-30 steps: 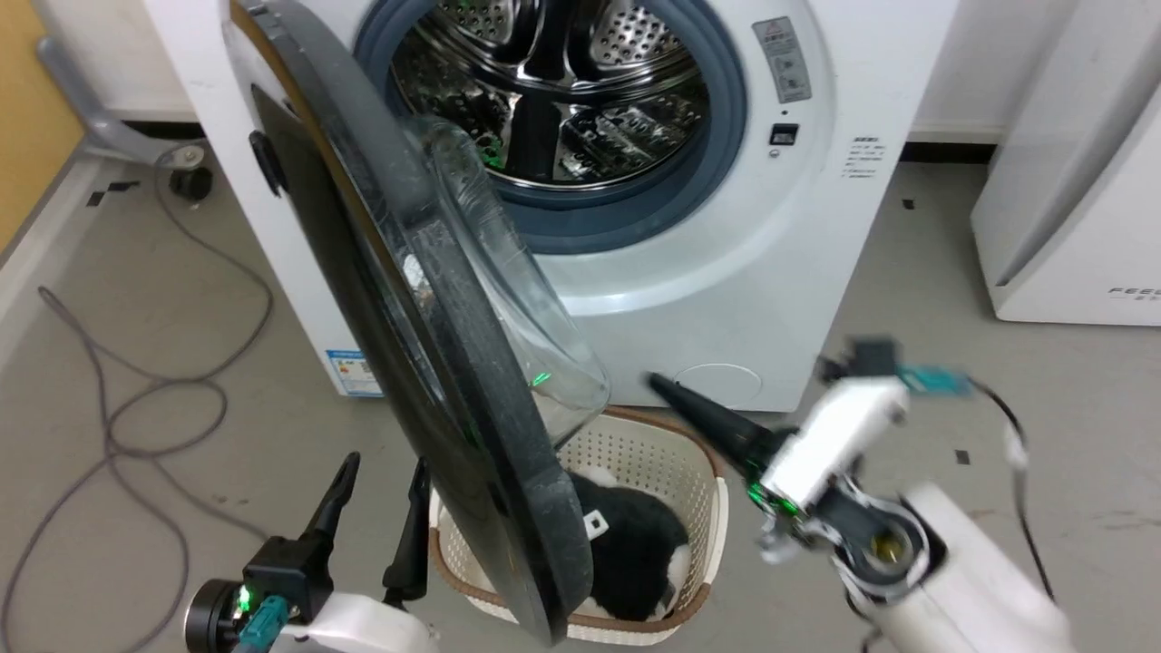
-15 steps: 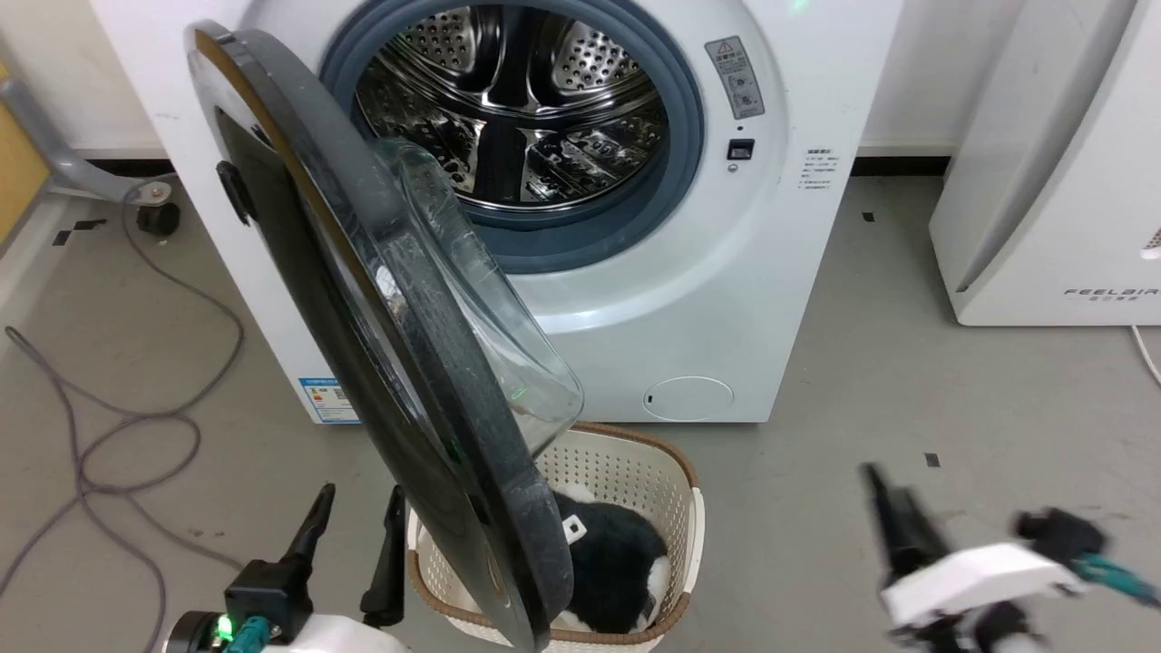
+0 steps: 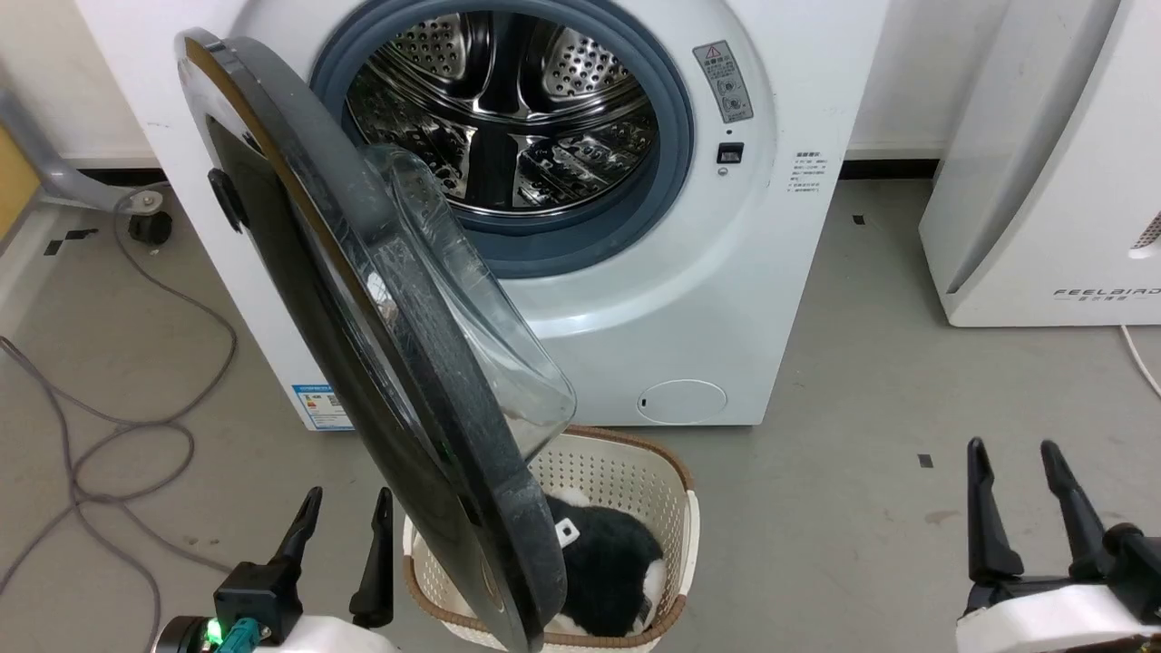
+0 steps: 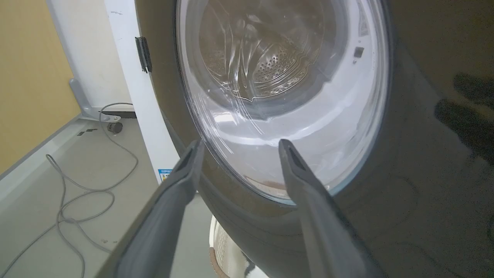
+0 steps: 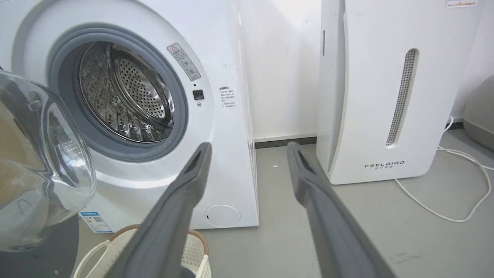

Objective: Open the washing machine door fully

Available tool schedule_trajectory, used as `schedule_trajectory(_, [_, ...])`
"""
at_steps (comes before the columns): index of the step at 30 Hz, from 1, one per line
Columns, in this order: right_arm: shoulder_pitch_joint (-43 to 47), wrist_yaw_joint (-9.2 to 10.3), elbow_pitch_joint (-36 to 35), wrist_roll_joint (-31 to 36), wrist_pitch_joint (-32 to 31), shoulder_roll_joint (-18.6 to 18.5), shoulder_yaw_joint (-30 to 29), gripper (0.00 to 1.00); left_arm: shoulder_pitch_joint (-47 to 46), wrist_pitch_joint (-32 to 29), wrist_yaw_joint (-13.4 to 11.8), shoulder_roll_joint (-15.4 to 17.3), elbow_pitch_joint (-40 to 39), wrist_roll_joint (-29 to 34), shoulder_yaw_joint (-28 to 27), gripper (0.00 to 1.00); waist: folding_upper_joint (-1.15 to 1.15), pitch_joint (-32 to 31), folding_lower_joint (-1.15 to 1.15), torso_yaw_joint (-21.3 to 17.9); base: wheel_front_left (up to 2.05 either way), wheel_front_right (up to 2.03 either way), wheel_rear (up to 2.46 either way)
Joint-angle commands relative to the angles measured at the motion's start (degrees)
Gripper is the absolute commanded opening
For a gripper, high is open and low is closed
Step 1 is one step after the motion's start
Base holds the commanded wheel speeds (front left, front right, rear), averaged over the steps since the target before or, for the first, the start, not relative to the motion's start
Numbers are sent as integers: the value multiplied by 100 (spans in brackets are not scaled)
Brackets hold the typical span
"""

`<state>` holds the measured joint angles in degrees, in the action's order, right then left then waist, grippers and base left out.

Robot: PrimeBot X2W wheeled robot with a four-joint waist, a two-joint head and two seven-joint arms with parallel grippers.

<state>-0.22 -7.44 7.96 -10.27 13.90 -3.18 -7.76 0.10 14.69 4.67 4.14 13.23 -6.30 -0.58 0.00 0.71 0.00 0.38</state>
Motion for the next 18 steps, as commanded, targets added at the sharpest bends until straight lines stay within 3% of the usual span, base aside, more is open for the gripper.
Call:
schedule_trajectory(1, [169,-5,-314,169,-91,26,38,100,74,30,-22,18,19,1,-6,100,0,6,0,5,0,0,0])
schedule_trajectory(7, [645,-5,-1295,713,-748,29,486,100,79,30,-13,25,35,15,-5,100,0,14,0,-9,0,0,0])
schedule_trajectory(16, [886,-5,-1176,450,-802,30,501,100,102,30,18,52,105,26,21,100,0,-32,0,-19,0,0,0])
schedule_trajectory(17, [884,-5,-1149,443,-791,30,500,100,108,30,21,54,118,26,28,89,0,-39,0,-19,0,0,0])
schedule_trajectory(18, [879,-5,-1127,434,-779,30,500,100,115,30,22,53,123,27,33,45,0,-44,0,-19,0,0,0])
